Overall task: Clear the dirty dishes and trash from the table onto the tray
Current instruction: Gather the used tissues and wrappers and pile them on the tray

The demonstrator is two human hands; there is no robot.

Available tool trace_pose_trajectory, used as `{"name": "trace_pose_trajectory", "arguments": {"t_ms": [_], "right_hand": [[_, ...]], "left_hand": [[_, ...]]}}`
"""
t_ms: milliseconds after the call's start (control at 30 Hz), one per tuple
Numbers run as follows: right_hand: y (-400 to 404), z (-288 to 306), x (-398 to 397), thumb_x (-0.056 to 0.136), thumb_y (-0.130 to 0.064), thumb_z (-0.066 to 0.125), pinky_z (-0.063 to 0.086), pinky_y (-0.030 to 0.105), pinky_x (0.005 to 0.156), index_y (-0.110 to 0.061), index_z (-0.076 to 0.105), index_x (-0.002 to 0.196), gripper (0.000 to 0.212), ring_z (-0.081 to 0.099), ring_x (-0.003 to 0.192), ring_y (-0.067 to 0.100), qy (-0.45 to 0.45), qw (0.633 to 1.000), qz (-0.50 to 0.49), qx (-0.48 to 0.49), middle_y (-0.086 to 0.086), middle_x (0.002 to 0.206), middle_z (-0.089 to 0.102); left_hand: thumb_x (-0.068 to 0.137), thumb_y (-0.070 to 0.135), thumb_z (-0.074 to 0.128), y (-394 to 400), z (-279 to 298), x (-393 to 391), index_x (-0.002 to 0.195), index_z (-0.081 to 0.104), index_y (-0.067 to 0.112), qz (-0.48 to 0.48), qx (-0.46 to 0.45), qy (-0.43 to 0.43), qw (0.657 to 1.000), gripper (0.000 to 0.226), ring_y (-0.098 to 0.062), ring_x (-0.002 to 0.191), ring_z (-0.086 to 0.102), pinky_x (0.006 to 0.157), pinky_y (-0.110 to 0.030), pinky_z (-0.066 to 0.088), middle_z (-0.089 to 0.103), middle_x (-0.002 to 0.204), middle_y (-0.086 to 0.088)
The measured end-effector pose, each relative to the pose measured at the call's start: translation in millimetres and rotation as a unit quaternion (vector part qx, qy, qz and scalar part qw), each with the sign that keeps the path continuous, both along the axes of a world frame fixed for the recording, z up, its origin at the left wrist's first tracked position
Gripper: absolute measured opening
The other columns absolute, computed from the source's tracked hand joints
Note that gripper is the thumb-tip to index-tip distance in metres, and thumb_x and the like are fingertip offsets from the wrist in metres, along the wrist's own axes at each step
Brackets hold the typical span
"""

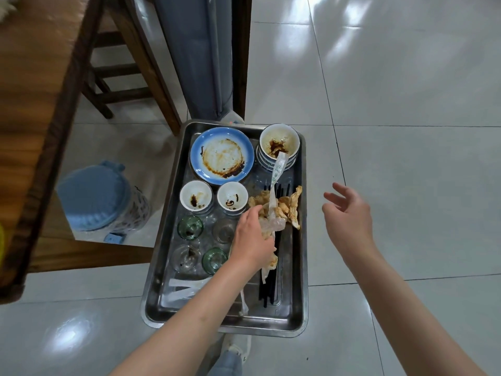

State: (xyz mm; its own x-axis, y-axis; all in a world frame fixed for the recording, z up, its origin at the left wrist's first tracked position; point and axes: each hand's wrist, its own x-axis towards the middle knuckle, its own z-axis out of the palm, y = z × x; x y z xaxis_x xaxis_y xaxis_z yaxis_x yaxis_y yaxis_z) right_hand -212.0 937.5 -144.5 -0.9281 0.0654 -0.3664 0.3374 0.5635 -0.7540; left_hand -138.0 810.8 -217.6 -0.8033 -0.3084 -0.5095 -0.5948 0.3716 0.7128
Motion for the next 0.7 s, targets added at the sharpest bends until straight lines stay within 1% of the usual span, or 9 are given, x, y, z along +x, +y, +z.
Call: {"name": "trace_pose_trajectory", "arguments": {"t_ms": [67, 133, 200, 267, 333, 467, 533, 600, 700], "right_hand": [[0.0, 7.5, 2.7, 0.090, -0.005, 0.049, 0.049, 0.028, 0.084, -0.018, 0.046, 0.134, 0.046, 0.057, 0.100, 0.012, 0.000, 1.000, 0.004, -0.006, 0.001, 0.120, 0.060], [-1.2, 17.4, 6.8, 0.091, -0.005, 0.050, 0.047, 0.026, 0.084, -0.018, 0.045, 0.134, 0.046, 0.056, 0.101, 0.011, -0.006, 1.000, 0.015, -0.012, 0.001, 0.121, 0.060], [-5.5, 30.9, 10.6, 0.091, -0.006, 0.050, 0.047, 0.027, 0.088, -0.018, 0.045, 0.135, 0.046, 0.054, 0.104, 0.011, -0.012, 0.999, 0.032, -0.022, 0.002, 0.123, 0.059], [-10.4, 49.1, 13.0, 0.091, -0.006, 0.051, 0.044, 0.027, 0.092, -0.017, 0.043, 0.136, 0.047, 0.054, 0.109, 0.013, -0.010, 0.998, 0.057, -0.030, 0.003, 0.126, 0.057], [-14.7, 71.9, 14.4, 0.092, -0.009, 0.052, 0.042, 0.025, 0.090, -0.019, 0.041, 0.138, 0.048, 0.053, 0.114, 0.016, -0.006, 0.995, 0.089, -0.035, 0.003, 0.129, 0.055], [-26.7, 126.1, 21.9, 0.091, -0.012, 0.052, 0.041, 0.027, 0.090, -0.023, 0.040, 0.138, 0.050, 0.052, 0.109, 0.010, 0.015, 0.987, 0.154, -0.036, -0.001, 0.130, 0.055], [-36.0, 149.9, 26.5, 0.091, -0.013, 0.053, 0.042, 0.027, 0.092, -0.023, 0.041, 0.138, 0.050, 0.052, 0.113, 0.010, 0.025, 0.983, 0.177, -0.035, -0.002, 0.131, 0.054], [-49.6, 175.6, 35.9, 0.090, -0.016, 0.055, 0.041, 0.025, 0.091, -0.025, 0.041, 0.138, 0.051, 0.050, 0.113, 0.007, 0.033, 0.977, 0.209, -0.028, -0.005, 0.131, 0.054], [-71.9, 204.2, 54.5, 0.089, -0.018, 0.057, 0.038, 0.023, 0.090, -0.027, 0.042, 0.136, 0.050, 0.049, 0.112, 0.005, 0.045, 0.966, 0.254, -0.025, -0.015, 0.122, 0.053]], "left_hand": [[0.085, 0.015, 0.061, -4.0, 12.7, 4.0, 0.144, 0.026, 0.023, 0.001, 0.001, 0.010, 1.000, 0.068, -0.016, 0.133, 0.031, 0.109, -0.033, 0.027, 0.032, 0.147, 0.002], [0.084, 0.018, 0.063, -9.4, 28.3, 10.9, 0.143, 0.027, 0.026, 0.004, 0.001, 0.029, 1.000, 0.069, -0.009, 0.128, 0.033, 0.104, -0.027, 0.028, 0.035, 0.145, 0.004], [0.084, 0.021, 0.064, -17.3, 48.6, 17.3, 0.143, 0.025, 0.031, 0.005, -0.005, 0.047, 0.999, 0.071, -0.003, 0.125, 0.031, 0.100, -0.024, 0.026, 0.034, 0.145, 0.008], [0.084, 0.023, 0.065, -28.7, 74.0, 21.9, 0.143, 0.021, 0.035, -0.005, -0.020, 0.062, 0.998, 0.075, -0.007, 0.132, 0.028, 0.104, -0.029, 0.025, 0.031, 0.148, 0.011], [0.084, 0.023, 0.066, -44.5, 104.3, 24.9, 0.144, 0.018, 0.035, -0.017, -0.044, 0.082, 0.996, 0.078, -0.009, 0.136, 0.026, 0.105, -0.028, 0.023, 0.030, 0.149, 0.011], [0.082, 0.021, 0.069, -86.4, 176.0, 41.0, 0.142, 0.028, 0.028, 0.003, -0.100, 0.112, 0.989, 0.073, -0.004, 0.127, 0.036, 0.100, -0.021, 0.026, 0.041, 0.143, 0.005], [0.081, 0.021, 0.069, -106.6, 208.3, 53.3, 0.139, 0.033, 0.027, 0.014, -0.119, 0.117, 0.986, 0.068, -0.001, 0.121, 0.037, 0.098, -0.020, 0.027, 0.047, 0.139, 0.004], [0.082, 0.023, 0.069, -126.5, 240.3, 74.2, 0.137, 0.035, 0.028, 0.029, -0.134, 0.110, 0.984, 0.065, -0.004, 0.120, 0.041, 0.097, -0.022, 0.030, 0.050, 0.136, 0.004], [0.083, 0.023, 0.070, -150.4, 273.7, 110.0, 0.136, 0.036, 0.032, 0.057, -0.150, 0.098, 0.982, 0.063, -0.007, 0.121, 0.045, 0.095, -0.022, 0.034, 0.051, 0.134, 0.008]]}}
